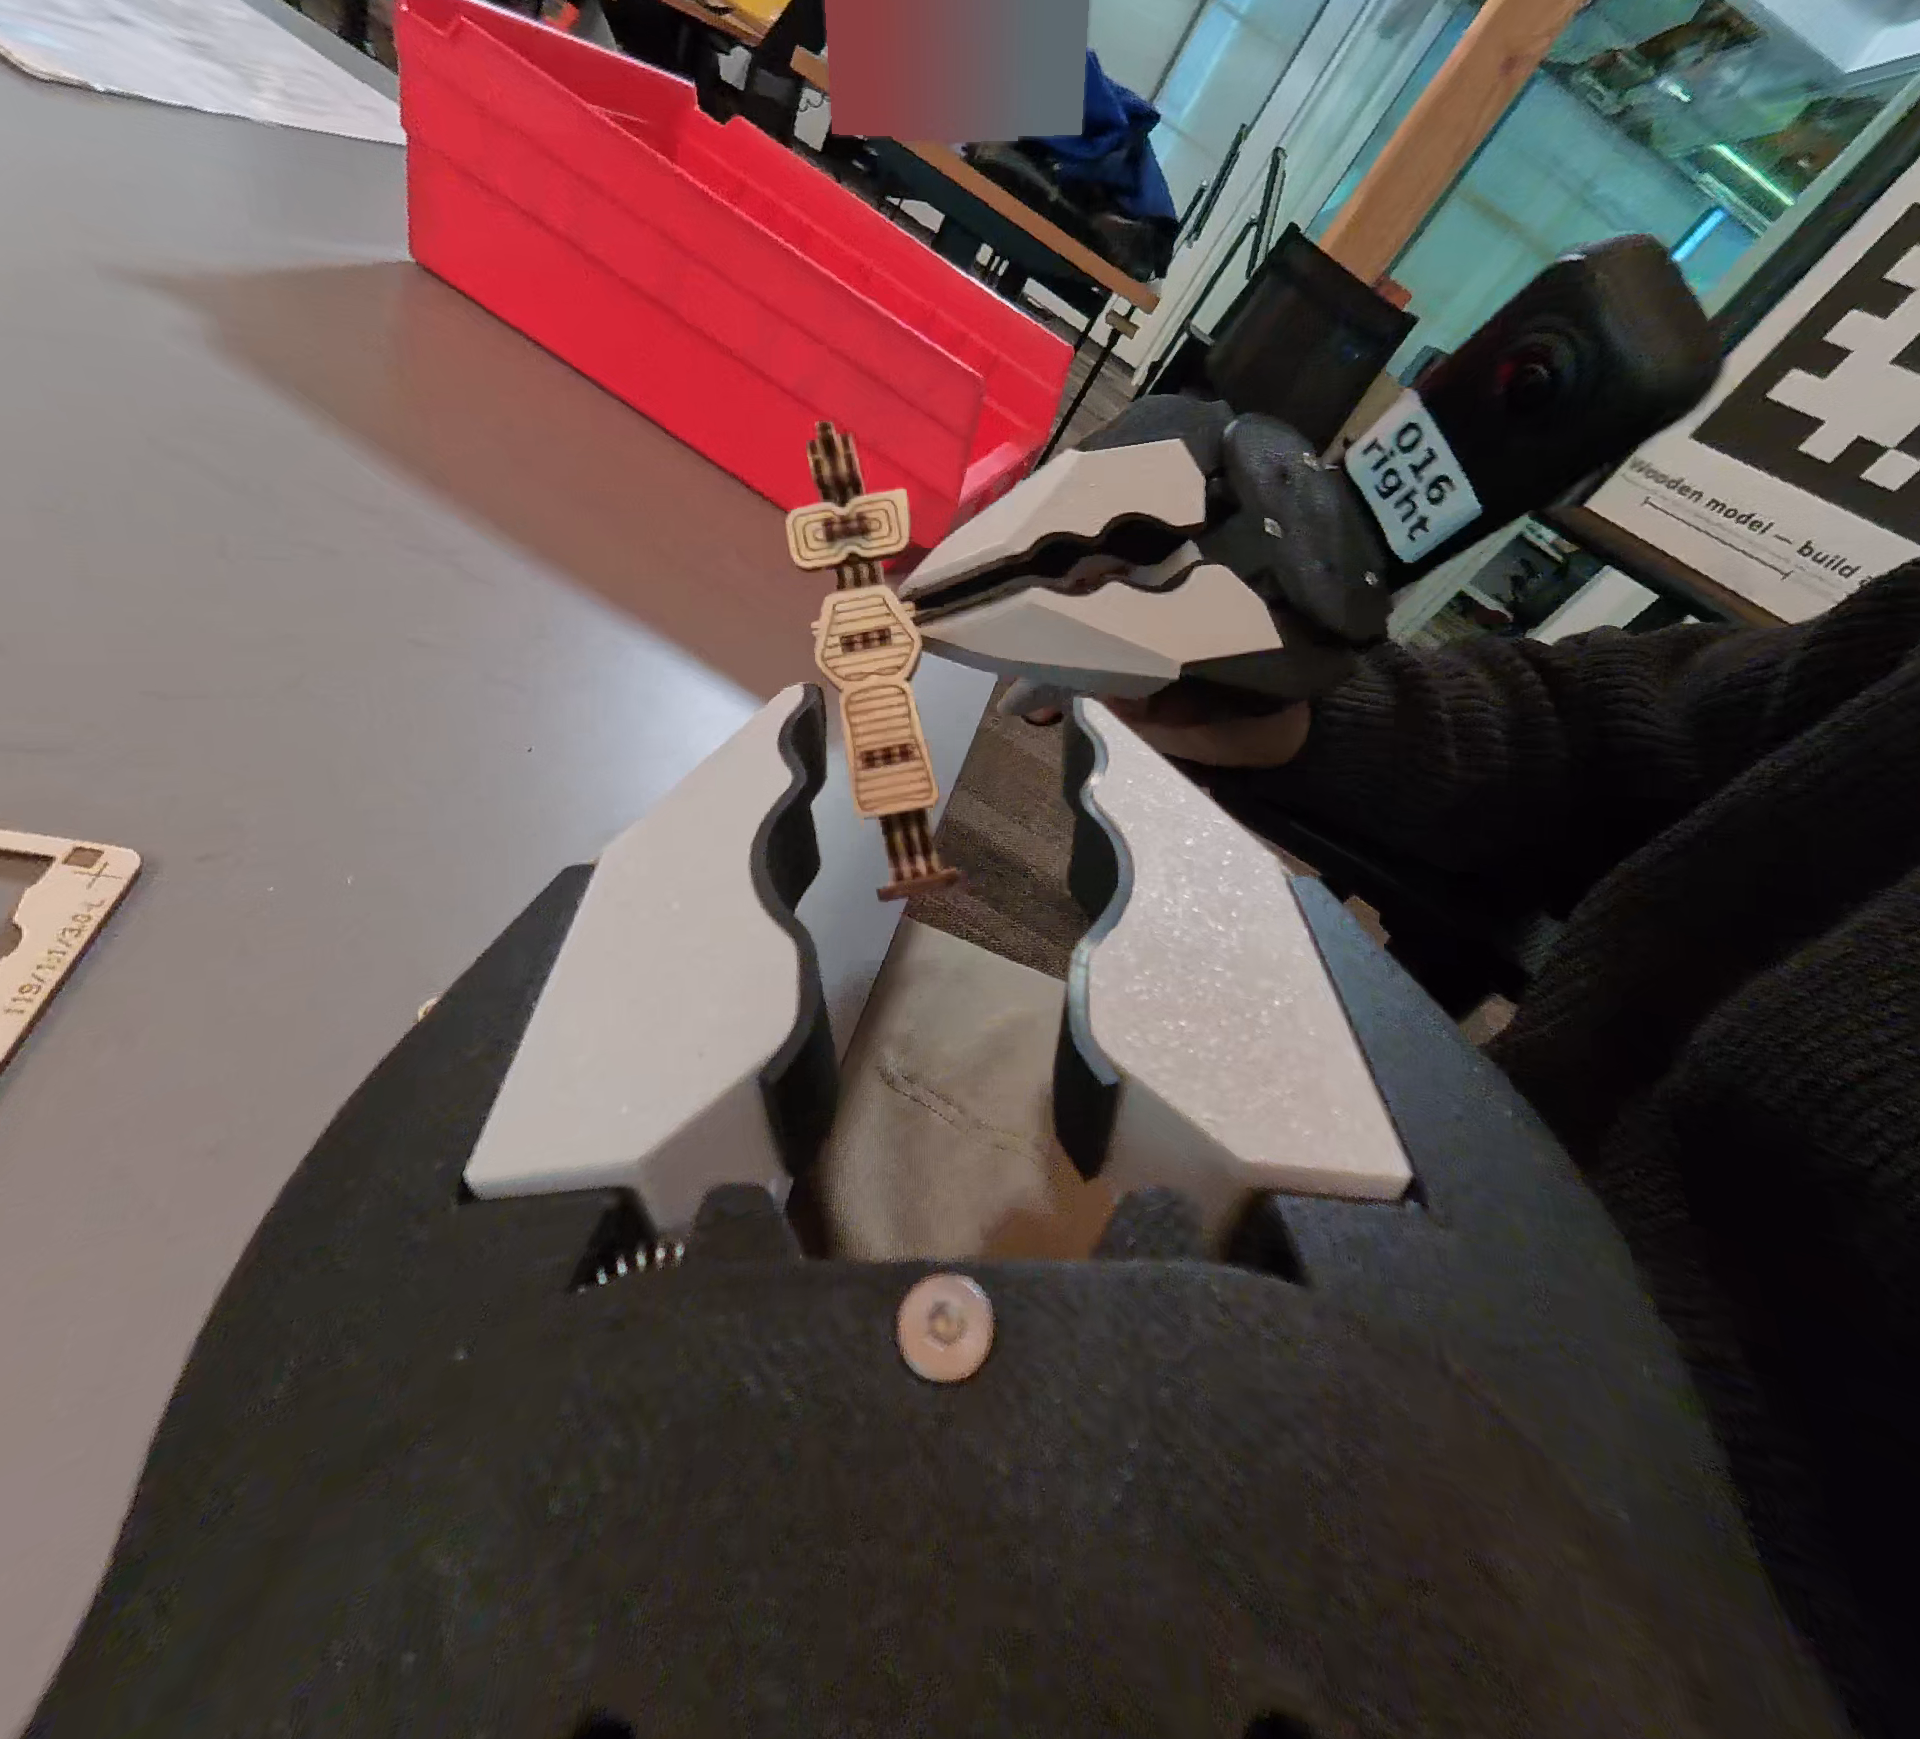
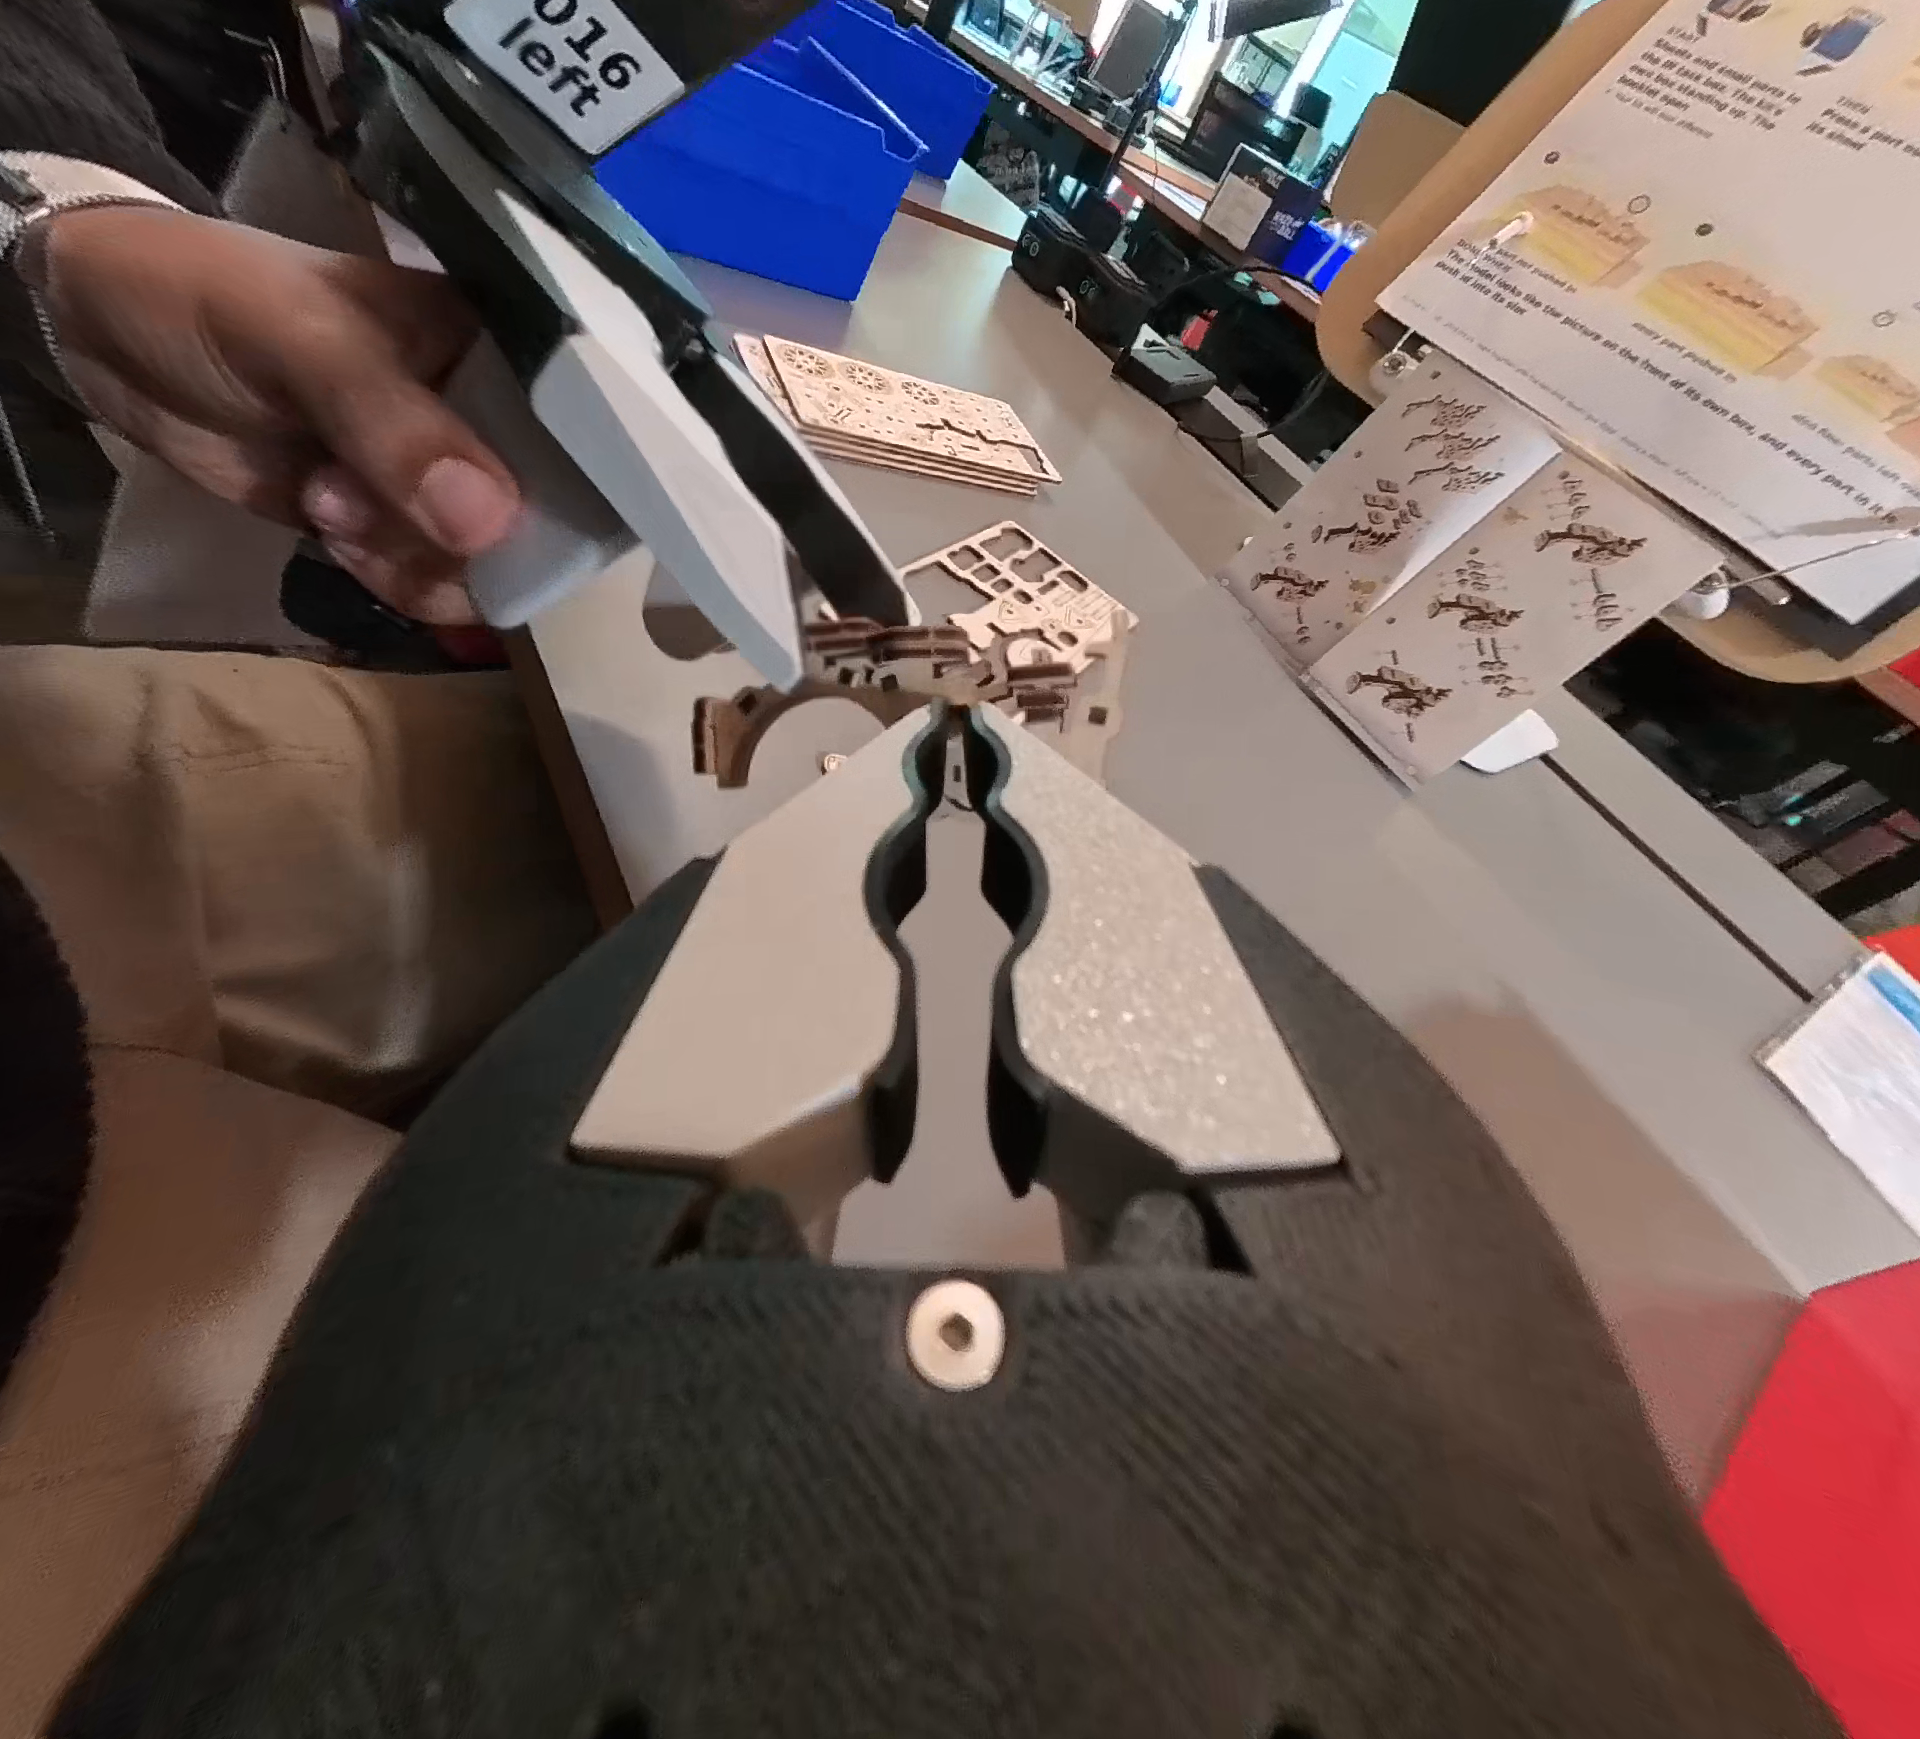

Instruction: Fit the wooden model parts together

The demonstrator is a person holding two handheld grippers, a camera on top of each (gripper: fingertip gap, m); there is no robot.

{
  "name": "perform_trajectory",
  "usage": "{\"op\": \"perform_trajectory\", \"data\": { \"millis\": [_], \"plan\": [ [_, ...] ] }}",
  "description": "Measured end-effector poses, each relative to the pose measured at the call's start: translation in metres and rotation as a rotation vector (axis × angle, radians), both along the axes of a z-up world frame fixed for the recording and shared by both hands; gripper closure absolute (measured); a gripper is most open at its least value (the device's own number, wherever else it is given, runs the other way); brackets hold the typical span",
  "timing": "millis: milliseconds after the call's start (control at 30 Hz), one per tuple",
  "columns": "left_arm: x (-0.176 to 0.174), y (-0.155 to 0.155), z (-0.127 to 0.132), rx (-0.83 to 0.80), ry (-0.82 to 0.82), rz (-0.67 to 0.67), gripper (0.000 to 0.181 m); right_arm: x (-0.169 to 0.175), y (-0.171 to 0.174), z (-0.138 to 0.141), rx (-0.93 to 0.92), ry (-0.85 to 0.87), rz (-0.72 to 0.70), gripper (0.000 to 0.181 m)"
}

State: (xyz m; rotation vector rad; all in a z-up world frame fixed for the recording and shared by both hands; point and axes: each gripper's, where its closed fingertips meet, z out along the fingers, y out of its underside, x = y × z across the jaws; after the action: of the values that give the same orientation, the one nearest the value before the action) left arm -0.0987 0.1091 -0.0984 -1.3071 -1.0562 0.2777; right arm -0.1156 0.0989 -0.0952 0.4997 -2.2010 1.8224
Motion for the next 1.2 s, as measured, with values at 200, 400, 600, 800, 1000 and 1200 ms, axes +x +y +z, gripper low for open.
{"op": "perform_trajectory", "data": {
  "millis": [200,400,600,800,1000,1200],
  "plan": [
    [0.008,-0.006,0.032,0.176,0.119,-0.040,0.135,-0.006,0.006,0.010,-0.064,-0.182,0.056,0.179],
    [-0.010,-0.048,0.021,0.159,0.065,0.111,0.140,-0.018,0.013,0.025,-0.138,-0.429,0.102,0.180],
    [-0.011,-0.052,0.016,0.137,0.021,0.060,0.150,-0.013,0.019,0.037,-0.197,-0.562,0.200,0.180],
    [0.007,-0.004,0.020,0.172,0.037,-0.156,0.157,0.004,0.024,0.049,-0.246,-0.650,0.345,0.180],
    [0.022,0.008,0.042,0.182,0.154,-0.225,0.158,0.027,0.030,0.056,-0.257,-0.663,0.476,0.180],
    [0.043,0.022,0.055,0.217,0.219,-0.358,0.181,0.047,0.038,0.062,-0.258,-0.723,0.623,0.179]
  ]
}}
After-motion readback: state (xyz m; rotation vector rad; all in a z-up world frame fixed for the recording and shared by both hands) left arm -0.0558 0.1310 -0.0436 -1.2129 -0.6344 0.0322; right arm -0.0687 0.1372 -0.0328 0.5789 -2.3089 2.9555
